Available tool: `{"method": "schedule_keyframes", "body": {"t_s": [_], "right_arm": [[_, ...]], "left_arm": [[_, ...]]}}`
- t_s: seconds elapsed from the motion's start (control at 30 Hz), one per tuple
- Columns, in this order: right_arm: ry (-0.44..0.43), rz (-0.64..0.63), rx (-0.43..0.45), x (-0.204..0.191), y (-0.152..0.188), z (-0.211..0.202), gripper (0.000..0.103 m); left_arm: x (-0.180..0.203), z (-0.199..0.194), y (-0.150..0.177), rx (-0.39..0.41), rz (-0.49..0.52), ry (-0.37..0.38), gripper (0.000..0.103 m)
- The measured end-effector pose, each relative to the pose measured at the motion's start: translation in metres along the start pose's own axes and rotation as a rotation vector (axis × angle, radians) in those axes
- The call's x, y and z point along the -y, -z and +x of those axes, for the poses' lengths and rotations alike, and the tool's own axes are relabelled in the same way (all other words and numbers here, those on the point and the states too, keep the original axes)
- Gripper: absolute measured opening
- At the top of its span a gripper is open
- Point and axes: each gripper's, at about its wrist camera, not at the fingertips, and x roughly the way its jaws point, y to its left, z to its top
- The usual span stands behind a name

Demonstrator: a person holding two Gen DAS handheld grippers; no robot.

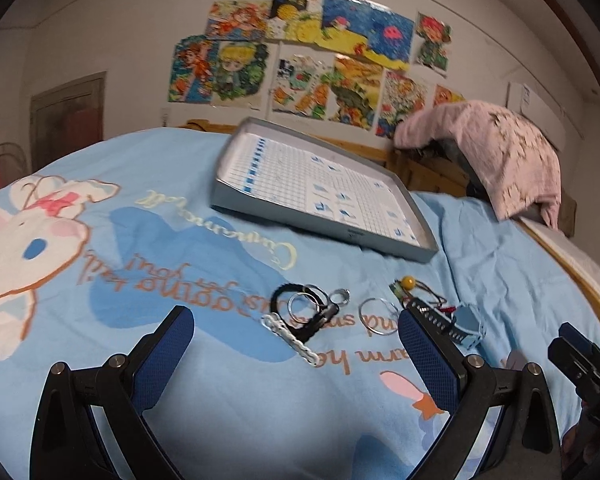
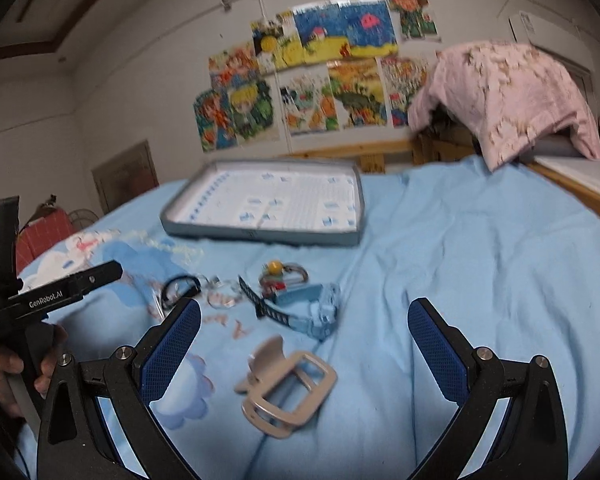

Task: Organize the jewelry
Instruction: 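Grasp the beige plastic frame with the right tool while the left tool grasps a small silver pin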

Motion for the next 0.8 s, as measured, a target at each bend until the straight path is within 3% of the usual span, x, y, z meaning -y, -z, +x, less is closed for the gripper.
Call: {"method": "schedule_keyframes", "body": {"t_s": [0.4, 0.57, 0.67, 0.73, 0.8], "right_arm": [[0.004, -0.023, -0.143, -0.013, 0.022, 0.022, 0.1], [0.001, -0.004, -0.155, -0.013, 0.024, 0.026, 0.081], [-0.012, 0.023, -0.179, -0.009, 0.026, 0.033, 0.077], [-0.024, 0.031, -0.201, -0.009, 0.029, 0.04, 0.065], [-0.026, 0.027, -0.21, -0.012, 0.031, 0.044, 0.063]], "left_arm": [[0.009, 0.033, 0.004, -0.073, 0.054, 0.059, 0.096], [0.005, 0.046, 0.011, -0.11, 0.042, 0.075, 0.085], [0.003, 0.05, 0.014, -0.12, 0.033, 0.086, 0.079], [0.002, 0.052, 0.015, -0.125, 0.029, 0.087, 0.074], [0.0, 0.054, 0.016, -0.135, 0.022, 0.083, 0.069]]}}
